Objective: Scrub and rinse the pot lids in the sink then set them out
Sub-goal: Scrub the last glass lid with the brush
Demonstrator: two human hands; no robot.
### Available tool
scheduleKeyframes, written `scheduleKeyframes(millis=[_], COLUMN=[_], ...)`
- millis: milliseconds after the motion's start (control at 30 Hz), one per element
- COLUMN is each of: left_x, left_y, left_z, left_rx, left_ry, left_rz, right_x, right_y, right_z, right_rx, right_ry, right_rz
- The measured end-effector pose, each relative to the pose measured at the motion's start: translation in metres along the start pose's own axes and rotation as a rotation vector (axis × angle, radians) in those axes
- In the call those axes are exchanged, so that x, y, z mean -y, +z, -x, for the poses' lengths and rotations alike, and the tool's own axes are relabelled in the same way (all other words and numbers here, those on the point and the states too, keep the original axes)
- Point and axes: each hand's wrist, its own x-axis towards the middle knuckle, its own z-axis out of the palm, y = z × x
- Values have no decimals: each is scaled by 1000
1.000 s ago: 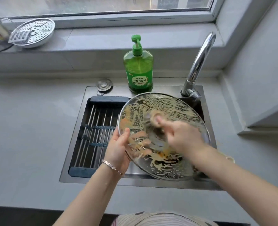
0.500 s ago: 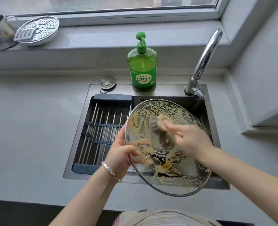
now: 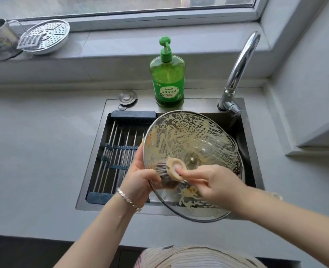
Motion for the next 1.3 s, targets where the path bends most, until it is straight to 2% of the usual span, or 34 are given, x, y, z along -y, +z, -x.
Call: scheduleKeyframes(millis=[100,133,267,300,400,433,567,600,700,733,833,900,1033,1067,1200,1233,1300], left_x=[-5,-5,-1,-1,1,2,4,3,-3,-4,-4,-4,-7,-7,-4,-4,-3], left_y=[1,2,-3,-5,-4,-3,-4,-5,-6,-5,-5,-8,-6,-3,-3,-4,-7], left_z=[2,1,-1,-1,0,-1,-2,0,1,1,0,1,3,2,1,1,2], left_rx=[9,3,-27,-28,-39,-55,-119,-131,-144,-151,-192,-206,-191,-191,-191,-192,-197], left_ry=[-16,-23,19,23,-3,-13,13,21,26,19,-1,-4,-15,-15,-27,-26,-22], left_rz=[24,15,6,24,55,54,51,59,38,23,8,8,-27,-34,-27,-26,-33], right_x=[-38,-39,3,1,-30,-32,2,-3,-42,-47,-18,-14,-64,-63,-28,-36,-66], right_y=[-18,-17,8,6,-11,-10,12,10,-5,-2,19,25,11,13,26,23,13], right_z=[-14,-15,12,12,-11,-13,13,16,9,10,22,26,1,-1,9,8,-3], right_rx=[-92,-102,12,6,-105,-115,68,83,16,-1,82,105,-69,-61,47,27,-66], right_ry=[219,234,-52,-53,197,221,-1,7,263,286,76,29,381,394,196,229,413], right_rz=[74,68,-34,-17,30,50,-92,-61,59,39,-158,-143,46,59,-20,6,64])
